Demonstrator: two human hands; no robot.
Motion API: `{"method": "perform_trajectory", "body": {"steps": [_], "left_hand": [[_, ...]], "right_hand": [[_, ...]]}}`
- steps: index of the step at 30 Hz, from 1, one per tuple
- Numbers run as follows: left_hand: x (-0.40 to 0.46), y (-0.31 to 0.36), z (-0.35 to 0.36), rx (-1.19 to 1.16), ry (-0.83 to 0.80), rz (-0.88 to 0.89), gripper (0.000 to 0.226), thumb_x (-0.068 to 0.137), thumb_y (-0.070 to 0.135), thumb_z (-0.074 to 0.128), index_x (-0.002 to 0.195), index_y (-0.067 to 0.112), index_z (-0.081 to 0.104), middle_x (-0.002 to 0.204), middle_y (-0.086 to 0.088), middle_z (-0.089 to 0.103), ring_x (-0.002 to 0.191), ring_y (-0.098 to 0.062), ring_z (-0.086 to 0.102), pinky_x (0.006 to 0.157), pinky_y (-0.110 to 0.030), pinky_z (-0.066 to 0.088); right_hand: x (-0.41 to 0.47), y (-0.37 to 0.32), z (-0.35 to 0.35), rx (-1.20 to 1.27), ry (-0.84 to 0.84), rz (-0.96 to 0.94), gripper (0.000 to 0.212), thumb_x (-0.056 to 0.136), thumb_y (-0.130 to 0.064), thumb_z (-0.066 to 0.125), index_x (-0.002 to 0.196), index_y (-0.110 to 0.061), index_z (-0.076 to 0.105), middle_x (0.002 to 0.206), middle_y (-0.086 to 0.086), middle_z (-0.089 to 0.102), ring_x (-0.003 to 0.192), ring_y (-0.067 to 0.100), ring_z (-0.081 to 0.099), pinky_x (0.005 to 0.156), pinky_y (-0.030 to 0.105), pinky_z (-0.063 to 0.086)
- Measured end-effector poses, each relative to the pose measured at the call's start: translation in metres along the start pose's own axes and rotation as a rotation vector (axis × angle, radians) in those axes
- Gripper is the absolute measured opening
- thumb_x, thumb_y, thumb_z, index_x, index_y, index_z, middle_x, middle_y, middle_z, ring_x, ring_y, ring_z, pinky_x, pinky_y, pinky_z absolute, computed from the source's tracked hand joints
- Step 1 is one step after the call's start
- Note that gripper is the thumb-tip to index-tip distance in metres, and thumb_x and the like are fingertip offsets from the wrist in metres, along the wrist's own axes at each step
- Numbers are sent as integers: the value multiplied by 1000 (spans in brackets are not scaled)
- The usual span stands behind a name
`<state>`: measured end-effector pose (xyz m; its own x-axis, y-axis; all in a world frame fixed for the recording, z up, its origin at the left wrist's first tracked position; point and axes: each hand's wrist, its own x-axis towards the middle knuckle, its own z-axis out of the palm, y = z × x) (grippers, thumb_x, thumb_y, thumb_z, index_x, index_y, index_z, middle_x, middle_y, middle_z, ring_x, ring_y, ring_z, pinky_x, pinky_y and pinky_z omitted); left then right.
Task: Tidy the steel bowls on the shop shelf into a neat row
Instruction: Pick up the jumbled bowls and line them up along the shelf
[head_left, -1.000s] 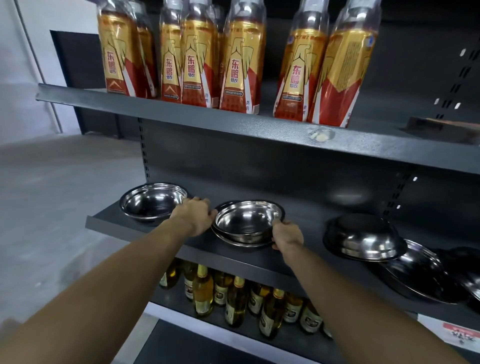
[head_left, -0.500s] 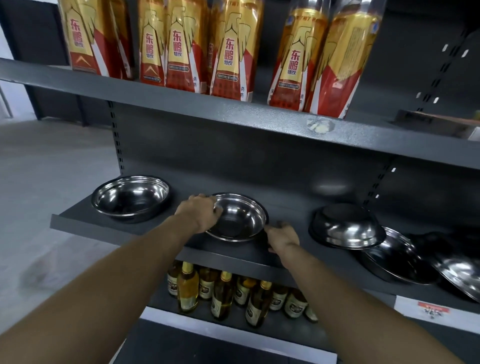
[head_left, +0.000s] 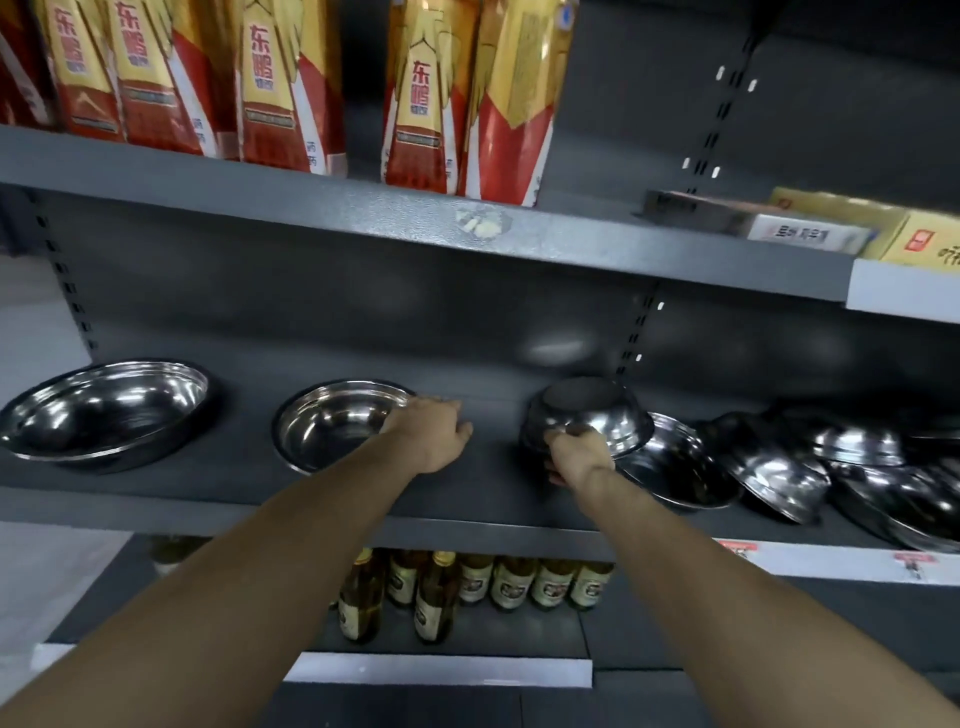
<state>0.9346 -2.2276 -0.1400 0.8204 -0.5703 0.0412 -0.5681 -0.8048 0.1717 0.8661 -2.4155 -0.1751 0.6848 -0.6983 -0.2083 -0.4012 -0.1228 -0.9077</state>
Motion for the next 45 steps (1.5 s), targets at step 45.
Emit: {"method": "perform_trajectory", "body": {"steps": [45], "left_hand": [[90,129,77,-988,164,-458,50,97,49,45,133,14,45,126,-8,63,106,-25,61,83,-27,39]], "right_hand": [[73,13,-92,-218,40,-292,66,74,-55,79,124,-14,63,129,9,60,115,25,61,101,34,49]]}}
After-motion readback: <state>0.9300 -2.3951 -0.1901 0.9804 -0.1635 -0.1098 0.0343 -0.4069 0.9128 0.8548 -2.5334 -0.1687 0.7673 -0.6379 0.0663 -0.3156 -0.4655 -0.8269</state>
